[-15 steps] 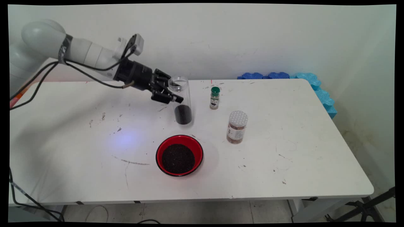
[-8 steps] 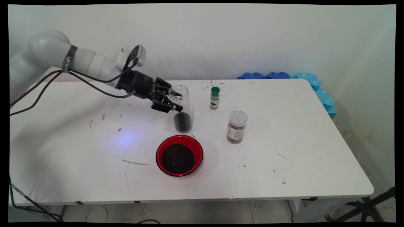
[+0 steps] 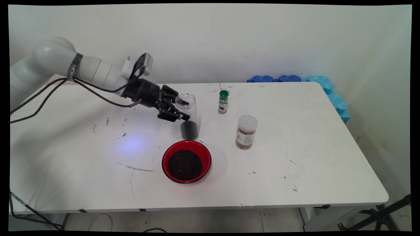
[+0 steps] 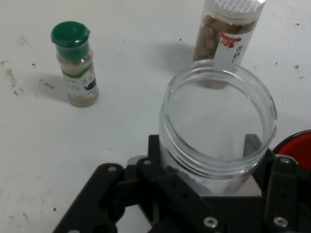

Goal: Place the picked object on the table

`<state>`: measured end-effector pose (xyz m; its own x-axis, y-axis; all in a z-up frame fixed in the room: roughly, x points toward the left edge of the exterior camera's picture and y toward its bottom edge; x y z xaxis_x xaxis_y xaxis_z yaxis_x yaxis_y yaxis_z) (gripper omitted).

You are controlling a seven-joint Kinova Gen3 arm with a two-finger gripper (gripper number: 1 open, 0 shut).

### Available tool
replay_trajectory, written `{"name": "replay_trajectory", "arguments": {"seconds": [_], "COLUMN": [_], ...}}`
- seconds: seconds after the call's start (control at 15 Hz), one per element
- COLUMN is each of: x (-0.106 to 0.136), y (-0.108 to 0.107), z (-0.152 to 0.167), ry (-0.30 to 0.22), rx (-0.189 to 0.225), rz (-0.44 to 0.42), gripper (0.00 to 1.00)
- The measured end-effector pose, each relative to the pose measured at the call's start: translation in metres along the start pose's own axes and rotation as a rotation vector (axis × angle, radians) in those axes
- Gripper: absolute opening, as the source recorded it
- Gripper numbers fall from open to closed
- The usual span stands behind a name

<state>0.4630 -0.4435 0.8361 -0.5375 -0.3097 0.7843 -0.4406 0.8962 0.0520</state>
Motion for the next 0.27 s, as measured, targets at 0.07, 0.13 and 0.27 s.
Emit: {"name": "replay_trajectory", "arguments": {"seconds": [0.07, 0.13, 0.27], "x": [-0.0009, -0.0015, -0.0032], "y": [0.0003, 0.0005, 0.0014], "z": [0.0007, 0.0012, 0.0020], "ry": [0.000, 0.001, -0.003], "rx": [0.000, 0.000, -0.003], "rz": [0.000, 0.000, 0.004], "gripper": [0.00, 1.00, 1.00]}}
